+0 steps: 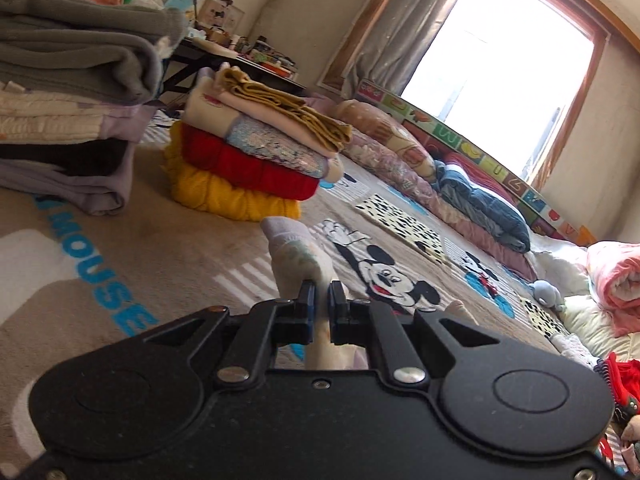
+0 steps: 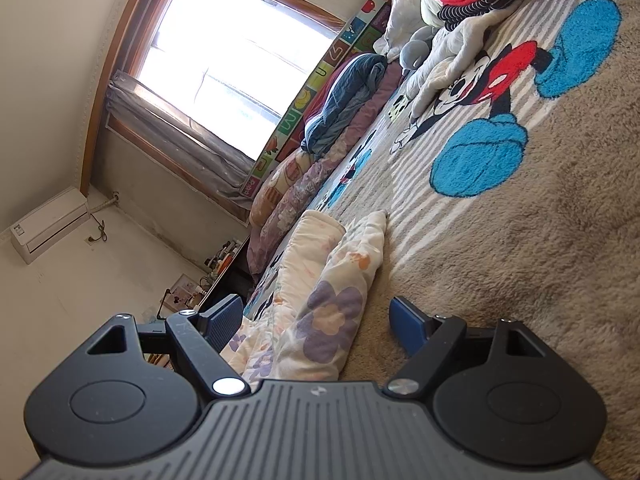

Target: Fold clothes

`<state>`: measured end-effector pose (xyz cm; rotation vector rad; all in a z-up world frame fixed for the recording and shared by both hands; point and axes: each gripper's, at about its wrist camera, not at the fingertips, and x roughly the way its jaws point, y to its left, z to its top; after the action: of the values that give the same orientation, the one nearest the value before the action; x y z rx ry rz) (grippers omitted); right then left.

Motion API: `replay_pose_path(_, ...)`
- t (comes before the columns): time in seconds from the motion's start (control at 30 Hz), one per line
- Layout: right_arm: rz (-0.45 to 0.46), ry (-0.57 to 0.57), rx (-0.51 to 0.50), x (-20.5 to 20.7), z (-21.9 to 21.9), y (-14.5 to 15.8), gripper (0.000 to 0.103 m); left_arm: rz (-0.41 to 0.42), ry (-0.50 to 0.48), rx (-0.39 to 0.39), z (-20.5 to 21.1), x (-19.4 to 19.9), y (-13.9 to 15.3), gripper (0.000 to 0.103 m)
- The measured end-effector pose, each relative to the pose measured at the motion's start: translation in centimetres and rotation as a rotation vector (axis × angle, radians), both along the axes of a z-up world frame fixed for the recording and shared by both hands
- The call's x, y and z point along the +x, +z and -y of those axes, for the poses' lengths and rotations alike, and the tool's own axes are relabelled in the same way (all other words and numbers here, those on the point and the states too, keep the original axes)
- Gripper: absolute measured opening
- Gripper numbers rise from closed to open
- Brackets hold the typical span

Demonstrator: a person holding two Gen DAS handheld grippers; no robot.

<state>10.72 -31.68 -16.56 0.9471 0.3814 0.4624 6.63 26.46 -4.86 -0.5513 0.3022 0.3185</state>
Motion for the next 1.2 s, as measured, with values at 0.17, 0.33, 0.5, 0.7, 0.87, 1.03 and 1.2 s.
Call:
replay_pose_path(0.17, -0.001, 0.000, -0.002, 0.0, 0.1, 0.0, 0.079, -0.063, 0.067, -0.048, -2.3, -1.5, -2.1, 0.004)
replay_pose_path(0.33, -0.003, -0.001, -0.009, 0.0, 0.1, 0.0, 0.079, -0.149, 0.127, -0.257, -4.7, -2.0, -5.0, 0.008)
replay_pose_path(0.5, -0.002, -0.001, -0.011, 0.0, 0.1, 0.0, 0.079, -0.134, 0.189, -0.298, -5.6, -2.6, -4.7, 0.049)
replay_pose_path(0.7, -0.002, -0.001, -0.013, 0.0, 0.1, -0.1, 0.079, -0.174, 0.110, -0.191, -4.8, -0.3, -5.5, 0.006)
replay_pose_path(0.87, -0.002, 0.000, -0.013, 0.0, 0.2, -0.1, 0.079, -0.084, 0.199, -0.020, -4.1, -2.4, -2.7, 0.007)
replay_pose_path(1.03, 0.000, 0.000, -0.006, 0.0, 0.2, -0.1, 0.079, -0.265, 0.219, -0.068, -5.0, -0.8, -4.6, 0.033)
replay_pose_path(1.2, 0.001, 0.000, -0.006, 0.0, 0.2, -0.1, 0.079, -0.210, 0.294, 0.101, -2.3, -1.7, -1.8, 0.046)
